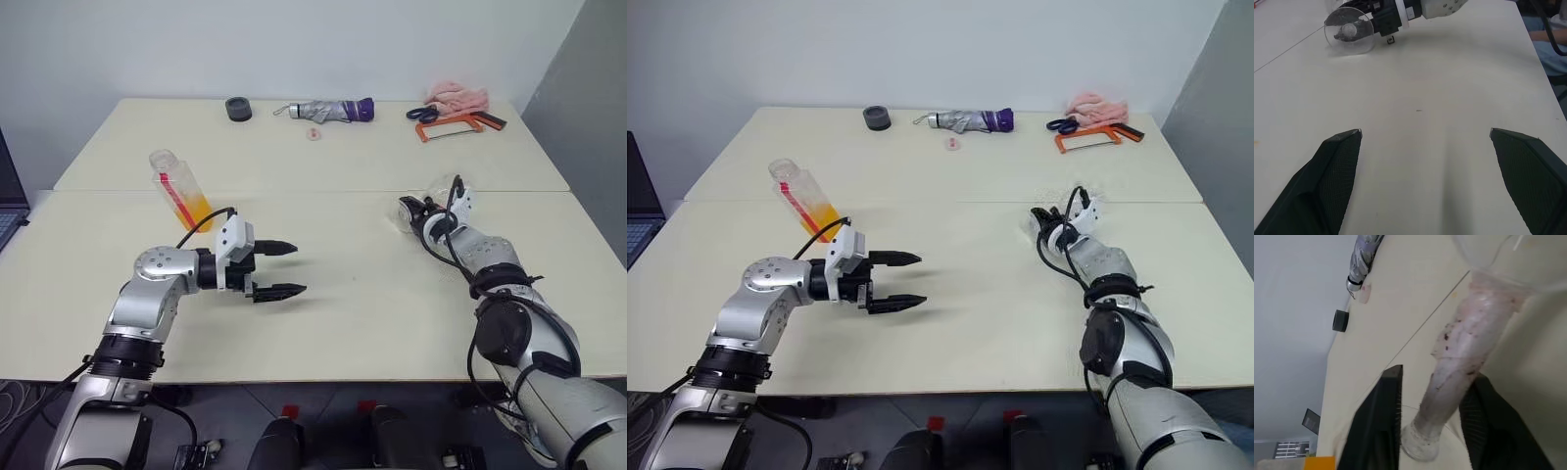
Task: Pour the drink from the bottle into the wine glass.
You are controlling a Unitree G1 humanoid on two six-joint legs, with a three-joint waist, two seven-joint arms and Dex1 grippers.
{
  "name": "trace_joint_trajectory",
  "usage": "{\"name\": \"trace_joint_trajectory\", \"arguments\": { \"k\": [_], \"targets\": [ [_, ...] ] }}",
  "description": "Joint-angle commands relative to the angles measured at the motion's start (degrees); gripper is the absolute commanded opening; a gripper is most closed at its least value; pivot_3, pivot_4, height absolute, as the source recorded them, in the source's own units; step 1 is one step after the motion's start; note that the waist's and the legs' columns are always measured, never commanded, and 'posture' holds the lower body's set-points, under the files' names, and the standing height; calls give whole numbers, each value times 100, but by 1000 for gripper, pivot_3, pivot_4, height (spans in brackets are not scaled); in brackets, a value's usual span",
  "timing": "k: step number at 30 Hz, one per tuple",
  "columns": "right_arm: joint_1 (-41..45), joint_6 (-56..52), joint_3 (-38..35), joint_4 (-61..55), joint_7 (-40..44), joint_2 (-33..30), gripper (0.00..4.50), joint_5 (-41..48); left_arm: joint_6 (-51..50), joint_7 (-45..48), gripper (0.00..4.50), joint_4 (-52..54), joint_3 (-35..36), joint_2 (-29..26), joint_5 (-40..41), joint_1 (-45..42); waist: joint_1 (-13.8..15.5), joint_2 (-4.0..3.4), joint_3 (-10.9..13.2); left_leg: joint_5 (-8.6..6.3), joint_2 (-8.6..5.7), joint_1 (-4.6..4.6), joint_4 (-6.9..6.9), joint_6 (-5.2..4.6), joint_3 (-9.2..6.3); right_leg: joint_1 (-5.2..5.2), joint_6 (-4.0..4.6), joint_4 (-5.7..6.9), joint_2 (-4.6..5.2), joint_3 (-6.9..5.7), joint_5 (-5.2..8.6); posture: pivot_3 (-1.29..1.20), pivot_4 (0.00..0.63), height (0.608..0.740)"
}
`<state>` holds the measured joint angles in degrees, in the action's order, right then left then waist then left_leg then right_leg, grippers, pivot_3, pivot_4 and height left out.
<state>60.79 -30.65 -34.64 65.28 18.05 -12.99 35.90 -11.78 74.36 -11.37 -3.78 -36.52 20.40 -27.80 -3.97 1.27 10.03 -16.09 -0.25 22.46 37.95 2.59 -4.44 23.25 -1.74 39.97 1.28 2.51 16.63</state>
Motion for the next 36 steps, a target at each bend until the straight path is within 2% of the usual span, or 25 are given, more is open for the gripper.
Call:
{"name": "trace_joint_trajectory", "arguments": {
  "k": [1,6,10,14,16,29,36],
  "targets": [
    [178,115,23,24,140,-15,290,-5,78,-36,4500,180,14,28,-5,-63,-6,0,0,0,0,0,0,0,-1,0,0,0,0,1,0,0,150,740],
    [69,225,298,-335,421,28,194,-187,41,-106,4500,267,14,50,-4,4,-14,-2,2,0,1,3,0,0,-4,2,0,0,1,0,0,0,150,740],
    [-390,1674,1339,-1148,427,176,194,-1283,25,-178,4500,278,-10,80,-13,-8,-17,-3,2,0,0,4,0,0,-8,3,0,0,1,0,0,0,150,740],
    [-951,3199,2382,-1166,-155,195,194,-2623,33,-209,4500,241,-62,130,-60,-60,-17,-3,1,1,0,4,2,2,-16,4,-1,2,5,-1,0,0,150,740],
    [-1159,3551,2652,-1092,-300,238,194,-2930,26,-206,4500,246,-85,146,-71,-68,-17,-2,1,1,-1,3,2,3,-16,4,-1,1,5,-1,0,0,150,740],
    [-2807,4352,3246,-1390,-219,547,194,-3448,-216,-295,4500,608,-123,150,-31,64,-10,3,-52,1,0,-12,1,3,-22,-13,-1,0,3,-5,0,0,150,740],
    [-2720,4748,3293,-1863,73,672,194,-3343,-487,-562,4500,889,44,132,29,131,-11,1,-68,-2,-5,-64,-12,-2,-23,-61,0,-15,-3,-4,2,0,150,740]
  ]
}}
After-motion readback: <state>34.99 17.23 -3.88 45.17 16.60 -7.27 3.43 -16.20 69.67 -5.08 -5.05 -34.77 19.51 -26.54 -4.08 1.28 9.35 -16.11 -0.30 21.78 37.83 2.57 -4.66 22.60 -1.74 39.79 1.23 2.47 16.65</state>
